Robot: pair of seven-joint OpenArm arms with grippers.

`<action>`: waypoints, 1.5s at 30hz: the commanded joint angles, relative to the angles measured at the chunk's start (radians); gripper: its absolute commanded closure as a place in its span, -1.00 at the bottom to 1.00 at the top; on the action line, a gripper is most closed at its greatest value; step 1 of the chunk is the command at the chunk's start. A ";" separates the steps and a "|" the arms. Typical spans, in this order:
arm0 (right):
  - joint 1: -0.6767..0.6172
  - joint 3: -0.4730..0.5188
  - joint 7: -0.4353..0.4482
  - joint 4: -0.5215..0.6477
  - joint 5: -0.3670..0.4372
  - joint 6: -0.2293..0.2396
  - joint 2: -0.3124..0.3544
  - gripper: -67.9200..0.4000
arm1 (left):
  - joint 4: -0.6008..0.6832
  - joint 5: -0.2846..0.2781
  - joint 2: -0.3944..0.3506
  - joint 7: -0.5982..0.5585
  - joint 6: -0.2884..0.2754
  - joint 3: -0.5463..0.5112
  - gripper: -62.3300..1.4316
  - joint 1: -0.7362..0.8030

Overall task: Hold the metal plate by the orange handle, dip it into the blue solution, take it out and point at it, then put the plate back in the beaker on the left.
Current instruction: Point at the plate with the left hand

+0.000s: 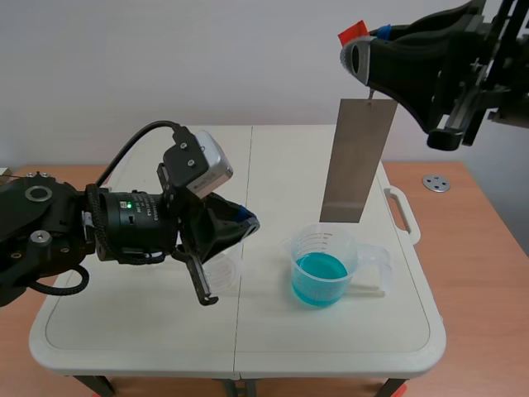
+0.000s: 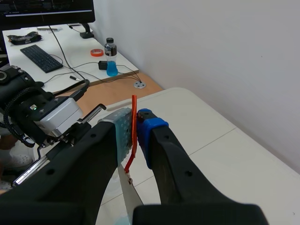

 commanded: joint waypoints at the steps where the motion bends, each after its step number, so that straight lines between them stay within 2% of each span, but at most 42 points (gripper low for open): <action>1: 0.009 0.017 0.015 0.012 0.018 -0.003 0.002 0.96 | 0.021 -0.008 0.002 -0.015 0.001 -0.001 0.86 -0.011; 9: 0.009 0.017 0.016 0.012 0.018 -0.003 0.002 0.96 | 0.021 -0.008 0.002 -0.014 0.001 -0.001 0.86 -0.011; 14: 0.009 0.017 0.016 0.012 0.018 -0.003 0.002 0.96 | 0.024 -0.013 -0.026 -0.014 0.001 -0.018 0.86 -0.009; 18: 0.009 0.017 0.015 0.012 0.019 -0.003 0.002 0.96 | 0.066 -0.083 -0.104 -0.014 0.001 -0.079 0.86 0.029; 24: 0.009 0.017 0.016 0.012 0.022 -0.003 0.002 0.96 | 0.198 -0.203 -0.292 -0.063 0.008 -0.261 0.86 0.209; 27: 0.009 0.017 0.016 0.012 0.023 -0.003 0.002 0.96 | 0.242 -0.253 -0.377 -0.118 0.047 -0.393 0.86 0.354; 30: 0.009 0.017 0.016 0.012 0.023 -0.003 0.002 0.96 | 0.257 -0.266 -0.430 -0.163 0.093 -0.545 0.86 0.520; 36: 0.009 0.017 0.016 -0.002 0.022 -0.003 -0.023 0.96 | 0.257 -0.265 -0.441 -0.203 0.253 -0.819 0.86 0.875; 41: 0.010 0.017 0.016 -0.034 0.022 0.000 -0.051 0.96 | 0.240 -0.261 -0.430 -0.234 0.384 -0.916 0.86 1.122; 43: 0.011 0.016 0.016 -0.045 0.022 0.012 -0.053 0.96 | 0.219 -0.257 -0.422 -0.237 0.415 -0.918 0.86 1.188; 45: 0.012 0.016 0.016 -0.055 0.021 0.023 -0.062 0.96 | 0.194 -0.255 -0.407 -0.237 0.417 -0.917 0.86 1.238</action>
